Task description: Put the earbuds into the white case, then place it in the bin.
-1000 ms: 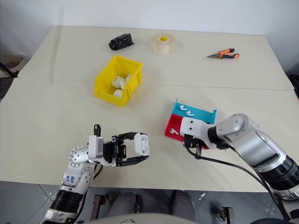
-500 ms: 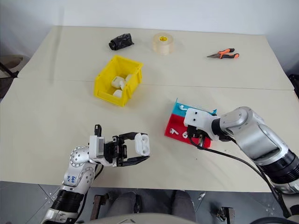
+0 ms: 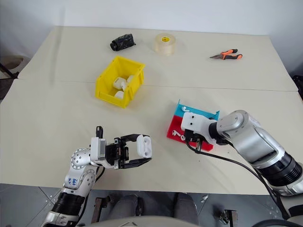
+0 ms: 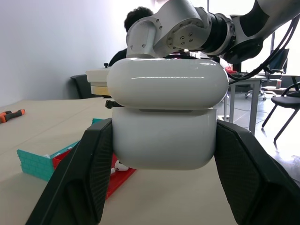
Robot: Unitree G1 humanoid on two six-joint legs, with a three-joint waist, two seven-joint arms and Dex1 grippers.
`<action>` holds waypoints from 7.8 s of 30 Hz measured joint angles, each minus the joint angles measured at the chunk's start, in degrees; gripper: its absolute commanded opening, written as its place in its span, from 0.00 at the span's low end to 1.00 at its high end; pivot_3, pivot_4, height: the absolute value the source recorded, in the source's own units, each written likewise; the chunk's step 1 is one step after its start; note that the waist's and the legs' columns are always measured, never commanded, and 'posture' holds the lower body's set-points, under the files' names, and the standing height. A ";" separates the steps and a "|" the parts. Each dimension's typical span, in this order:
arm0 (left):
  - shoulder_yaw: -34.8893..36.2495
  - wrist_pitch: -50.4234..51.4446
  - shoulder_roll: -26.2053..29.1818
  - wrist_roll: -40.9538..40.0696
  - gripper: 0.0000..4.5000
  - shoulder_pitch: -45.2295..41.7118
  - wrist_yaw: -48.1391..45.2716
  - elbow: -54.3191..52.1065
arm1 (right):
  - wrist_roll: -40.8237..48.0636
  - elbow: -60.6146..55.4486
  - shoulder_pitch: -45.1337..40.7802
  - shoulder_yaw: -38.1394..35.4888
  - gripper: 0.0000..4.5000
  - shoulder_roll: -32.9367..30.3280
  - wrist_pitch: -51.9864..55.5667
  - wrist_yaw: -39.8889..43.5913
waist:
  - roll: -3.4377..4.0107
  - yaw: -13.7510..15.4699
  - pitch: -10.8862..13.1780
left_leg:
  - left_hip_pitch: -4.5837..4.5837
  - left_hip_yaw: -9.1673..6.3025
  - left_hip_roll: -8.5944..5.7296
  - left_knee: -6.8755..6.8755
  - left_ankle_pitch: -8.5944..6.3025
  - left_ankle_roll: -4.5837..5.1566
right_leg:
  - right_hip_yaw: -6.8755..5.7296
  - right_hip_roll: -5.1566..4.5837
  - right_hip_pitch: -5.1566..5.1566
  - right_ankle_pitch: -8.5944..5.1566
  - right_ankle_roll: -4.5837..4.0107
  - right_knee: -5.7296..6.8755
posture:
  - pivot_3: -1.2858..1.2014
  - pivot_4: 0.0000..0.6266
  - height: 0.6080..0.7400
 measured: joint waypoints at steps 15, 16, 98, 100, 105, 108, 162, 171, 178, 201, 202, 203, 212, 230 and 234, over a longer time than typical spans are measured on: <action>0.01 0.00 0.27 0.00 0.62 0.00 0.20 0.00 | 1.44 -0.24 -2.99 -0.06 0.60 -2.74 -2.22 4.85 | 0.00 -0.05 0.00 | 0.01 0.00 0.00 0.00 0.00 0.00 | 0.00 0.00 0.00 0.00 0.00 0.00 | 0.52 0.24 1.00; 0.01 0.00 0.28 0.00 0.62 0.00 0.23 0.00 | 1.42 -0.23 -3.45 -0.06 0.68 -2.04 -2.03 4.60 | 0.00 -0.05 0.00 | 0.01 0.00 0.00 0.00 0.00 0.00 | 0.00 0.00 0.00 0.00 0.00 -0.01 | 0.52 0.24 1.00; 1.01 12.78 -1.19 -5.90 0.62 -13.02 -3.22 3.72 | 30.17 -9.11 27.72 -38.81 0.12 32.01 -27.20 -7.05 | -0.01 1.19 0.00 | 0.07 0.03 -0.04 0.04 -0.01 0.01 | 0.04 0.03 0.04 0.03 0.05 0.07 | 0.52 0.24 1.00; 1.13 14.08 -1.13 -6.50 0.62 -14.11 -3.94 3.75 | 31.50 -9.56 28.10 -37.81 0.12 35.60 -29.73 -9.02 | 0.01 1.15 0.00 | 0.09 0.04 -0.04 0.03 -0.01 0.01 | 0.05 0.03 0.04 0.03 0.05 0.09 | 0.52 0.24 1.00; 1.21 17.37 -0.96 -7.65 0.62 -15.02 -5.10 3.75 | 33.58 -10.27 28.73 -34.92 0.12 40.59 -33.24 -12.51 | 0.04 1.21 -0.02 | 0.09 0.02 -0.04 0.03 -0.01 0.01 | 0.04 0.04 0.03 0.02 0.05 0.11 | 0.52 0.24 1.00; 1.05 21.05 -1.40 -9.03 0.62 -16.53 -5.23 2.62 | 32.54 -10.40 30.59 -28.85 0.12 43.53 -36.63 -13.01 | 0.04 1.10 -0.02 | 0.09 0.05 -0.05 0.03 -0.01 0.01 | 0.07 0.04 0.02 0.02 0.05 0.10 | 0.52 0.24 1.00; 1.44 26.32 -3.83 -8.78 0.62 -17.24 -4.80 0.45 | 36.45 -1.36 27.60 -22.23 0.99 35.11 -43.26 -8.60 | 0.04 1.19 -0.02 | 0.08 0.05 -0.05 0.03 -0.01 0.02 | 0.07 0.03 0.02 0.02 0.05 0.09 | 0.52 0.24 1.00; 3.83 22.30 0.37 -7.25 0.62 -14.41 -5.44 1.29 | 35.04 -1.69 34.07 -33.37 0.99 22.79 -44.10 -4.91 | 0.04 1.34 -0.02 | 0.08 0.08 -0.04 0.00 -0.01 0.02 | 0.07 0.03 0.03 0.02 0.05 0.03 | 0.52 0.24 1.00; 4.39 17.29 2.30 -5.20 0.62 -9.96 -6.23 1.85 | 26.12 12.17 43.31 -43.25 0.99 14.16 -54.50 5.67 | 0.03 1.47 -0.01 | 0.10 0.15 -0.04 0.00 -0.03 0.06 | 0.10 0.02 0.08 0.03 0.05 -0.04 | 0.52 0.24 1.00; -0.37 8.85 -2.49 -0.11 0.62 -9.06 -3.74 3.41 | 3.32 32.73 -14.64 -6.11 0.99 1.81 -18.36 2.96 | 0.15 1.31 0.01 | -0.09 0.08 -0.05 0.13 -0.03 0.06 | 0.03 0.00 0.00 0.03 0.05 -0.04 | 0.52 0.24 1.00; -0.55 8.71 -2.60 -0.01 0.62 -9.01 -3.41 3.43 | 0.31 36.88 -16.79 -3.55 0.99 2.86 -20.30 3.65 | 0.15 1.25 0.01 | -0.08 0.07 -0.05 0.12 -0.03 0.06 | 0.02 0.01 0.00 0.03 0.05 -0.03 | 0.52 0.24 1.00; -0.69 8.66 -2.74 0.06 0.62 -9.06 -3.22 3.41 | -1.67 39.53 -17.93 -2.15 0.99 3.63 -21.77 4.04 | 0.15 1.15 0.01 | -0.09 0.09 -0.05 0.07 -0.03 0.06 | 0.02 0.00 -0.02 0.03 0.05 -0.04 | 0.52 0.24 1.00; -1.24 8.45 -3.39 0.30 0.62 -8.85 -1.23 3.12 | -12.08 56.41 -23.80 3.03 0.99 10.88 -35.87 9.12 | 0.15 -0.28 0.02 | -0.06 0.09 -0.01 0.06 -0.03 0.06 | 0.00 0.01 -0.04 0.03 0.05 0.01 | 0.52 0.24 1.00; -1.27 7.79 -3.83 0.58 0.62 -8.59 1.07 2.96 | -18.83 62.58 -26.80 2.17 0.58 15.47 -43.93 14.46 | 0.16 -0.33 0.01 | -0.02 0.06 0.00 0.14 -0.03 0.05 | 0.01 0.01 -0.03 0.03 0.05 0.12 | 0.52 0.24 1.00; -1.27 7.79 -3.80 0.58 0.62 -8.59 1.16 2.89 | -19.45 62.59 -26.80 1.79 0.58 15.84 -43.89 15.01 | 0.17 -0.38 0.01 | -0.01 0.07 0.00 0.14 -0.03 0.06 | 0.01 0.01 -0.03 0.03 0.05 0.12 | 0.52 0.24 1.00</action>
